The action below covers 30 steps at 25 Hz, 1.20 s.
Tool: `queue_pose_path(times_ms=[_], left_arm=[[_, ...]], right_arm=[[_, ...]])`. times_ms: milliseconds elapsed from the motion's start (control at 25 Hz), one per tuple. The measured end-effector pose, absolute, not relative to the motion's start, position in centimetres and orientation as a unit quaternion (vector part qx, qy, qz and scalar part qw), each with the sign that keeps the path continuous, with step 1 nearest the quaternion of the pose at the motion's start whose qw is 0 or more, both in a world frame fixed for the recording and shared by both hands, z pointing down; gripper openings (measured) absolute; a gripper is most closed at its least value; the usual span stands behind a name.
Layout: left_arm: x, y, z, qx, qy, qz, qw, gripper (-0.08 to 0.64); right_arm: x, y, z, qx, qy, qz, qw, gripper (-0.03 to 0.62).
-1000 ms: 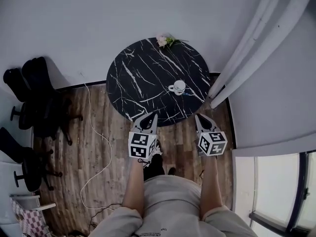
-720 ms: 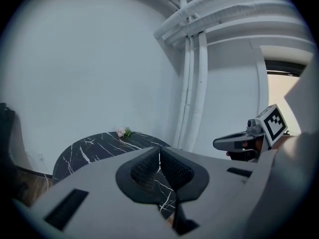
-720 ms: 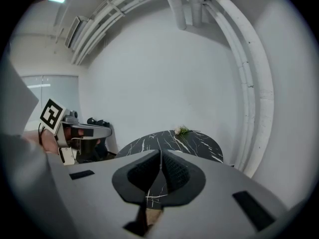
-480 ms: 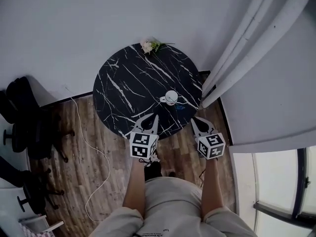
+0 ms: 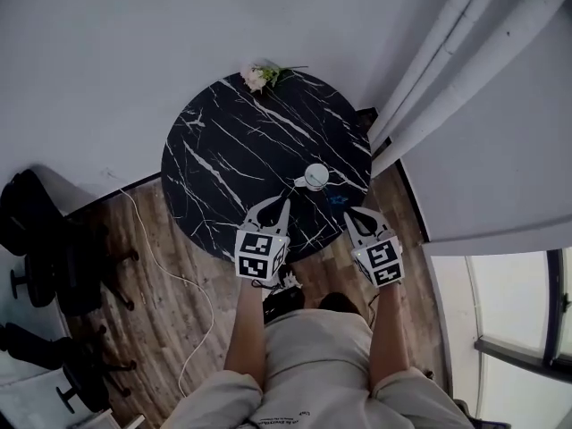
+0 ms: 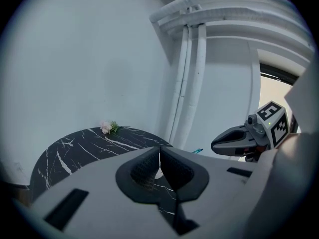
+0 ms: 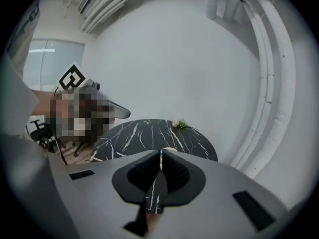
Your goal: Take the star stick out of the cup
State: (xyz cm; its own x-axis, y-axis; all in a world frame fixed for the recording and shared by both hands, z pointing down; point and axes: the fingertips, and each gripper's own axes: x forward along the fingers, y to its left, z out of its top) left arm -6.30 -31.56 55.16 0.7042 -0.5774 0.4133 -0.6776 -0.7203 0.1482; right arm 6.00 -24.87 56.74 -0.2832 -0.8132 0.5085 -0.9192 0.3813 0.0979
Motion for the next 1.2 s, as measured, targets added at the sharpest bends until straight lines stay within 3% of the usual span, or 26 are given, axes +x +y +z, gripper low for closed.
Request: queue_pose_path(times_ms=[240,880,1200], left_arm=[[-6.5,-33.9,56.6,0.913,-0.338,0.164,0.161,0.023],[-2.8,-35.1,56.9,0.924,-0.301,0.179,0.154,0.023],[-2.5,-34.9,57.4,0.926,-0.29,0.187,0.151,0.023]], right_arm=[[5.4,-25.4,58.1,0.543,-0.78,0.075,0.301,0.04],[7.1,-26.5,57.7,0.525,-0.792,0.065,0.306,0.043],[6.1,-27.2,58.8,0.501,-0.787,0.048,0.357,0.115]])
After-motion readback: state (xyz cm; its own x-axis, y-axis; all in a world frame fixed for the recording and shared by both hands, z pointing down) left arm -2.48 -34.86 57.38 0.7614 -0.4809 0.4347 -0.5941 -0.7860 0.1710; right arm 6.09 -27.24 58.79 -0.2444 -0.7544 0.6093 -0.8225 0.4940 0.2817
